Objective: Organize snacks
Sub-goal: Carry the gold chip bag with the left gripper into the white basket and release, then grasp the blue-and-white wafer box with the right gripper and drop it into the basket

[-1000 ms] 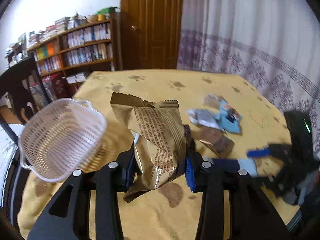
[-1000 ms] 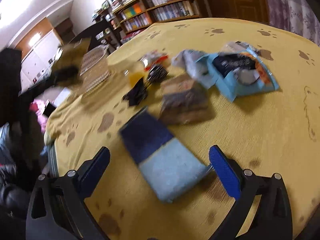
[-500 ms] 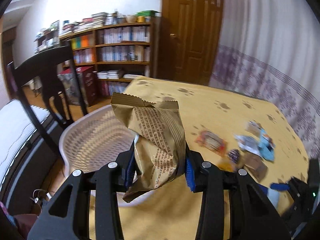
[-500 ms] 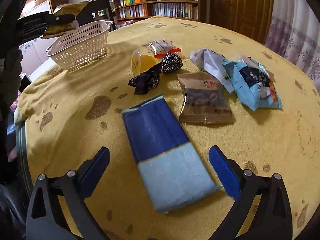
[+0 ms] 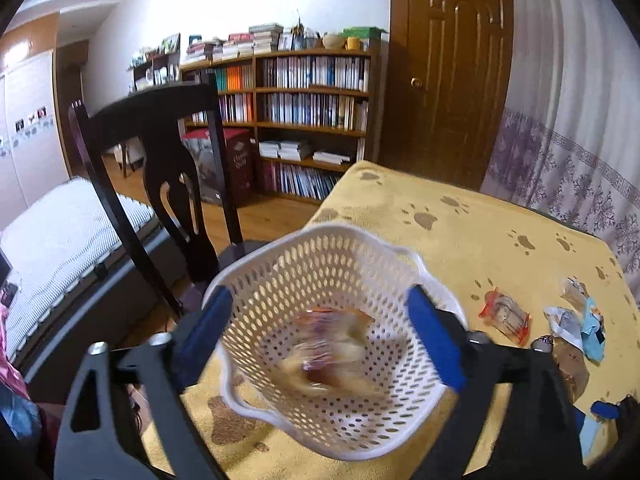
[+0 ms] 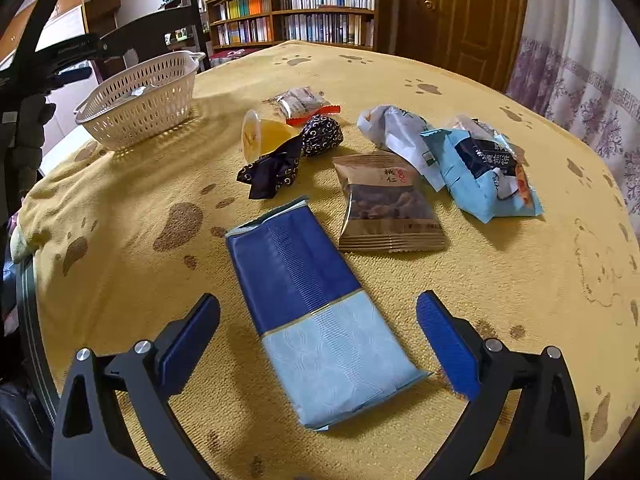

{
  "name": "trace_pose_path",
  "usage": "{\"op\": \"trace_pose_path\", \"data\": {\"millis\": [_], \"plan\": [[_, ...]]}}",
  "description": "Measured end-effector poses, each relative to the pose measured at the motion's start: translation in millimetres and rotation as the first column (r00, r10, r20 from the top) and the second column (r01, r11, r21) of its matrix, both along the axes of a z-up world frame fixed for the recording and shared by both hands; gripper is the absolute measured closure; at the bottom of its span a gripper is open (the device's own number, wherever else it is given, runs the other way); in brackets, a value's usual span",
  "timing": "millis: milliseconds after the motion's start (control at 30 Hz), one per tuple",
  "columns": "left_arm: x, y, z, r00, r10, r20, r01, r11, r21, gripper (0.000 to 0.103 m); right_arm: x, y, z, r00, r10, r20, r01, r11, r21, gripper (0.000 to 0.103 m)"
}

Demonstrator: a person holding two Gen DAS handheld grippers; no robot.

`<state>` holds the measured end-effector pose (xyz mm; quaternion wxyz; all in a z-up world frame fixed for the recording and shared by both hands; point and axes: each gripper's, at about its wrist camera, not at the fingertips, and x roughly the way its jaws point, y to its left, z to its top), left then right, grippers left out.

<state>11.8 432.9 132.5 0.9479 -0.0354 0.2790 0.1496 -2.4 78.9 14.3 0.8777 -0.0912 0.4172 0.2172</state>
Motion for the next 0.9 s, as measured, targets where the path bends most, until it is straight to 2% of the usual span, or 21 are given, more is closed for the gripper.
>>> {"op": "trace_pose_path", "data": {"millis": [167, 267, 433, 600, 733, 900], "plan": [[-2.5, -15.9, 3.0, 1.0, -0.003, 0.008, 0.002, 0.997, 0.075, 0.006, -1.8, 1.6, -0.1, 1.0, -0.005, 0.011, 0.005, 1.0, -0.013, 0.01], [-5.1, -21.7, 5.4, 1.0, -0.008, 0.014, 0.006, 0.996, 0.093, 0.006, -2.4, 5.1, -2.1, 1.0, 0.002, 0.011, -0.001, 0.999, -0.036, 0.021], [-6.3, -27.3, 6.7, 1.0, -0.012, 0.019, 0.01, 0.994, 0.108, 0.005, -8.2, 12.8, -1.9, 0.999, 0.027, 0.035, -0.025, 0.997, -0.069, 0.032], [-7.2, -31.0, 5.4, 1.0, -0.012, 0.018, 0.01, 0.993, 0.121, 0.005, -11.2, 15.3, -1.0, 0.998, 0.039, 0.04, -0.036, 0.997, -0.066, 0.04], [-7.3, -32.3, 6.0, 1.0, -0.011, 0.017, 0.008, 0.992, 0.13, 0.005, -14.6, 19.5, 0.1, 0.998, 0.047, 0.045, -0.044, 0.997, -0.064, 0.051], [-8.6, -31.1, 7.3, 1.0, -0.004, 0.022, 0.001, 0.992, 0.128, 0.005, -15.1, 20.5, 1.3, 0.999, 0.037, 0.026, -0.037, 0.999, -0.026, 0.053]]}}
